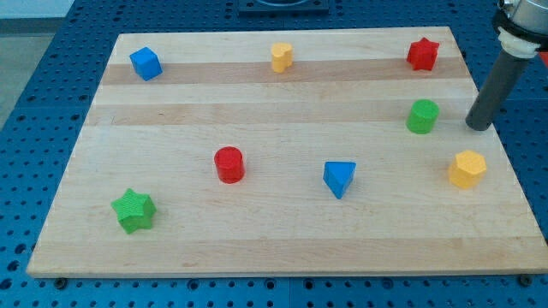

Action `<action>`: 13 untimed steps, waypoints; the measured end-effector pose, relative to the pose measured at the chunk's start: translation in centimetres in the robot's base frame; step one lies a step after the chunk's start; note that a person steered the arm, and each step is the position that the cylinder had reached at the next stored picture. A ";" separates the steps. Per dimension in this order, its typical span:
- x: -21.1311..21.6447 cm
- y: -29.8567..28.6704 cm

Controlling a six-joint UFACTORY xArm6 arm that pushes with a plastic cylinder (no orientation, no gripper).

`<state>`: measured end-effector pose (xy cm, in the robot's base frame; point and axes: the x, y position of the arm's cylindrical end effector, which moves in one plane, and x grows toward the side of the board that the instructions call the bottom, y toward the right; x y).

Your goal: Move the green circle in between the blue cube and green star

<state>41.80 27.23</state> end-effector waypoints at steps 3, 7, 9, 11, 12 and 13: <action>0.0 -12.0; 0.2 -11.8; -2.8 -12.0; -2.9 -16.9; -2.7 -20.0; -2.3 -23.4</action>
<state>39.54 3.83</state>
